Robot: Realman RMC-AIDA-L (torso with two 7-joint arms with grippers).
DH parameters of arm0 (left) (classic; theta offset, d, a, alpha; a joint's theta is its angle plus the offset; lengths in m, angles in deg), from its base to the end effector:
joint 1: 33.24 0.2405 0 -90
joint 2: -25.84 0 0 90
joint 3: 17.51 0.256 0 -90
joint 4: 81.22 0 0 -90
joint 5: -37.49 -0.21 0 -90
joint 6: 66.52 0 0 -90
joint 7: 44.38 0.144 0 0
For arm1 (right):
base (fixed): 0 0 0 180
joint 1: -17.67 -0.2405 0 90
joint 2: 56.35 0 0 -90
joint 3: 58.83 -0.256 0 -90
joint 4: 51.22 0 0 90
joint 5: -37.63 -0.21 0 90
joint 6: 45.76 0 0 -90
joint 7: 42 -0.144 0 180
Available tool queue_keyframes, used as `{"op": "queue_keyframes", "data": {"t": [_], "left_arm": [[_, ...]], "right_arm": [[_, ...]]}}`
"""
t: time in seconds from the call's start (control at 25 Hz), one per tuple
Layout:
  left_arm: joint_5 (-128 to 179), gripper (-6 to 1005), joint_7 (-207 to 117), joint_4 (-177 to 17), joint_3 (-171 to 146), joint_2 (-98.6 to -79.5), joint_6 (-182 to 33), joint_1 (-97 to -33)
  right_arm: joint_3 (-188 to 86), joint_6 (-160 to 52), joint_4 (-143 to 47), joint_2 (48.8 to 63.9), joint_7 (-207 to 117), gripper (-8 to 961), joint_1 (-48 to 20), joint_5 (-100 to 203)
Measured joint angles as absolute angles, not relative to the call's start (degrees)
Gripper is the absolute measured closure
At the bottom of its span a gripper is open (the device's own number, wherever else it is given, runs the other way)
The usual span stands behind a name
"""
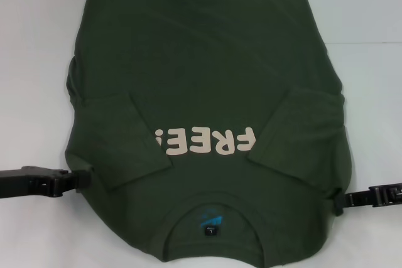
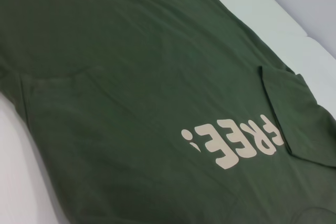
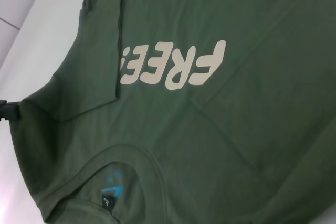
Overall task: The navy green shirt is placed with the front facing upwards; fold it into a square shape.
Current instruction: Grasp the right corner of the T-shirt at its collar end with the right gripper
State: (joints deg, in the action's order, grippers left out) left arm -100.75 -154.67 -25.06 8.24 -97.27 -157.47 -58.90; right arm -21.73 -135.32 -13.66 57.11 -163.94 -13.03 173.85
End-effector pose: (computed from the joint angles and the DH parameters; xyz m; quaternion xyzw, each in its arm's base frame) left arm -0.3188 0.3032 0.0389 -0.8488 -0.4789 -0.1322 0.1811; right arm 0.3212 0.3156 0.0255 -0.8198 0.5620 0.0823 0.0730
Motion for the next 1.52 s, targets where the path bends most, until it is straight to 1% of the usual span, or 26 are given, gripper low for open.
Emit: {"op": "queue_keyframes", "data": {"t": [0.16, 0.36, 0.48, 0.92, 1.08, 1.36, 1.52], "left_arm": [[-100.75, 947, -154.67, -25.06, 8.24, -97.17, -156.95, -58.9], [-100.75, 946, -154.67, -25.06, 8.24, -97.02, -156.85, -59.03], [-100.75, 946, -154.67, -25.06, 8.24, -96.95, -156.86, -59.25], [-100.75, 947, -154.71, -25.06, 8.24, -96.86, -156.78, -59.43], [-100.75, 947, -154.71, -25.06, 8.24, -96.86, -156.78, -59.43], [-100.75, 946, -154.69, -25.06, 8.24, -96.86, -156.78, -59.43], [-100.75, 946, -154.68, -25.06, 8.24, -96.86, -156.72, -59.43]], "right_arm": [[-21.44, -134.2, -14.76, 57.15, -163.96, 652, -13.54, 173.85], [-21.15, -133.59, -15.46, 57.25, -163.98, 886, -13.92, 173.85], [-21.13, -133.41, -15.46, 57.27, -163.99, 933, -13.93, 173.85], [-21.12, -133.54, -15.45, 57.08, -164.36, 908, -13.88, 173.85], [-21.12, -133.65, -15.45, 56.72, -165.15, 825, -13.73, 173.85], [-21.12, -133.67, -15.44, 56.56, -165.86, 681, -13.67, 173.85], [-21.12, -133.71, -15.45, 56.6, -165.86, 503, -14.07, 173.85]]}}
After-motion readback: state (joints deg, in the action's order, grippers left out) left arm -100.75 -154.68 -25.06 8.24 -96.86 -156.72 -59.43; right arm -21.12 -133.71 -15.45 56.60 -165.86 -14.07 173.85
